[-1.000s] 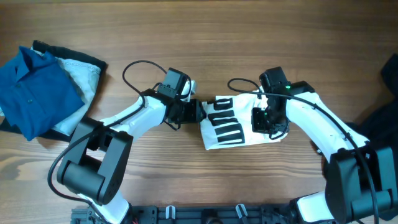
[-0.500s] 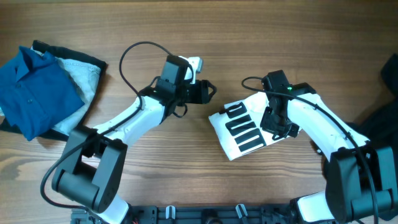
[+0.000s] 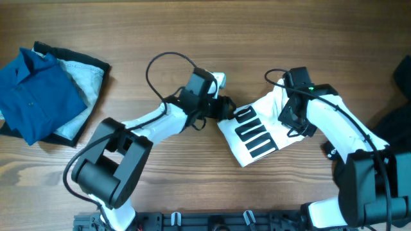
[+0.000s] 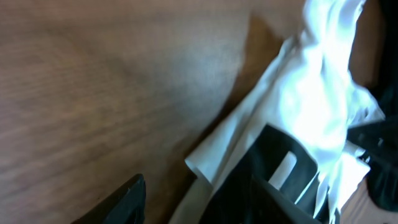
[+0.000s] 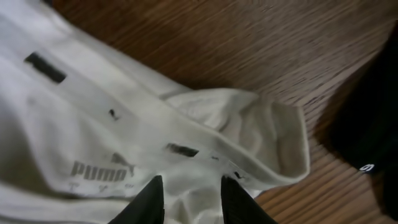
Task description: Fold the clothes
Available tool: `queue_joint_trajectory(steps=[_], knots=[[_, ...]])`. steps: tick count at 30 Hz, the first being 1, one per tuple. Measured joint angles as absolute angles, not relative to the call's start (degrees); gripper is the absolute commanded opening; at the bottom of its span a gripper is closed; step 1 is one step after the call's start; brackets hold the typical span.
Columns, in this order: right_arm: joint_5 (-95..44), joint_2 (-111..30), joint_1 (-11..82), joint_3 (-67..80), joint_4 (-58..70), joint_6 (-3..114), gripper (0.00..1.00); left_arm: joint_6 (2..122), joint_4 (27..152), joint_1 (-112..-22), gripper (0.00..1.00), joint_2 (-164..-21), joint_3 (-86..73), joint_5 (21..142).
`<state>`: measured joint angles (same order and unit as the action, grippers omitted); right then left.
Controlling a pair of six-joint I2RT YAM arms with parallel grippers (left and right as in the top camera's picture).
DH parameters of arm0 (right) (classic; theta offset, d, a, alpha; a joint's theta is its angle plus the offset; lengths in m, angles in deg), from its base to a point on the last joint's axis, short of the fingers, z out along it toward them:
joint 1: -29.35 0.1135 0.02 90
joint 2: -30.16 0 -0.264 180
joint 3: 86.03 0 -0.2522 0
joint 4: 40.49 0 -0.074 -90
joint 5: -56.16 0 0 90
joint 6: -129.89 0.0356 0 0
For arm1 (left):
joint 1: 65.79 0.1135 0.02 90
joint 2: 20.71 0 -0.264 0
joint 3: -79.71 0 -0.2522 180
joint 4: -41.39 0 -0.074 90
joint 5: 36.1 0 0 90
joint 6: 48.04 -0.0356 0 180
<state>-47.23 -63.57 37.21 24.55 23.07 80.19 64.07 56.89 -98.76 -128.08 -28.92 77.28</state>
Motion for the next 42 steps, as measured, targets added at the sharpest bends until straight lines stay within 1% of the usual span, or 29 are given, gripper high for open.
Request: queue_joint_trajectory(steps=[1, 5, 7, 10, 11, 14, 16, 22, 24, 25, 27, 31, 34, 36, 37, 38, 39, 40, 41, 42], knots=[[-47.23, -63.57, 36.64, 24.48, 23.40, 80.19, 0.27, 64.05, 57.48, -99.20, 0.54, -128.15, -28.92, 77.28], [-44.12, -63.33, 35.99, 23.06, 26.37, 76.73, 0.25, 64.05, 60.67, -100.36, 0.55, -128.47, -28.90, 77.26], [-41.44, -62.85, 35.99, 22.89, 27.09, 74.26, 0.25, 64.07, 62.59, -100.36, 0.53, -128.52, -28.90, 77.06], [-39.58, -62.78, 35.99, 22.86, 26.81, 71.01, 0.25, 64.09, 66.42, -100.34, 0.47, -128.52, -28.79, 76.86], [-39.40, -62.76, 35.99, 22.89, 26.35, 70.53, 0.25, 64.34, 68.62, -100.34, 0.47, -128.50, -28.49, 76.88], [-39.16, -63.59, 35.99, 22.89, 25.34, 69.43, 0.25, 65.65, 74.68, -100.34, 0.41, -128.37, -27.39, 77.12], [-38.99, -65.17, 35.99, 22.89, 24.49, 69.13, 0.24, 66.41, 76.08, -100.34, 0.39, -128.28, -27.35, 77.78], [-38.66, -70.32, 35.99, 23.00, 15.77, 66.55, 0.26, 67.20, 76.76, -100.29, 0.34, -128.28, -27.37, 78.00], [-38.51, -71.00, 35.99, 23.00, 10.61, 63.60, 0.26, 67.42, 77.17, -100.29, 0.30, -128.28, -27.37, 78.15], [-38.46, -71.02, 35.99, 23.00, 10.13, 62.44, 0.26, 67.57, 77.39, -100.29, 0.27, -128.28, -27.37, 78.28], [-37.72, -71.92, 35.99, 23.06, 2.09, 59.01, 0.25, 67.72, 77.89, -100.29, 0.24, -128.37, -27.46, 78.98], [-33.26, -72.40, 36.05, 23.04, -6.76, 52.43, 0.25, 68.20, 79.42, -100.29, 0.22, -128.45, -27.74, 80.88], [-30.70, -72.40, 37.34, 23.04, -7.37, 48.32, 0.27, 68.66, 80.01, -100.16, 0.21, -127.67, -27.85, 81.12], [-30.33, -72.40, 38.85, 23.04, -5.60, 45.96, 0.30, 68.86, 80.01, -99.94, 0.27, -126.53, -27.92, 80.51], [-30.75, -72.40, 39.72, 22.97, -3.86, 45.59, 0.35, 68.93, 79.05, -99.18, 0.50, -123.43, -28.09, 79.62], [-31.64, -72.38, 40.27, 22.75, -1.95, 45.74, 0.40, 69.06, 77.50, -98.52, 0.60, -121.26, -28.12, 78.81], [-32.56, -72.25, 40.51, 22.56, -0.73, 46.33, 0.45, 69.03, 76.08, -98.06, 0.65, -119.97, -28.12, 78.48], [-33.89, -72.10, 40.64, 22.19, 0.71, 47.10, 0.55, 69.08, 73.50, -97.52, 0.67, -118.92, -28.27, 78.22], [-35.99, -71.29, 40.60, 21.64, 3.03, 48.17, 0.61, 69.34, 68.52, -96.69, 0.69, -117.79, -28.27, 77.74], [-37.63, -70.13, 40.36, 21.22, 4.67, 48.91, 0.64, 69.27, 65.52, -95.92, 0.71, -117.20, -28.09, 77.52]])
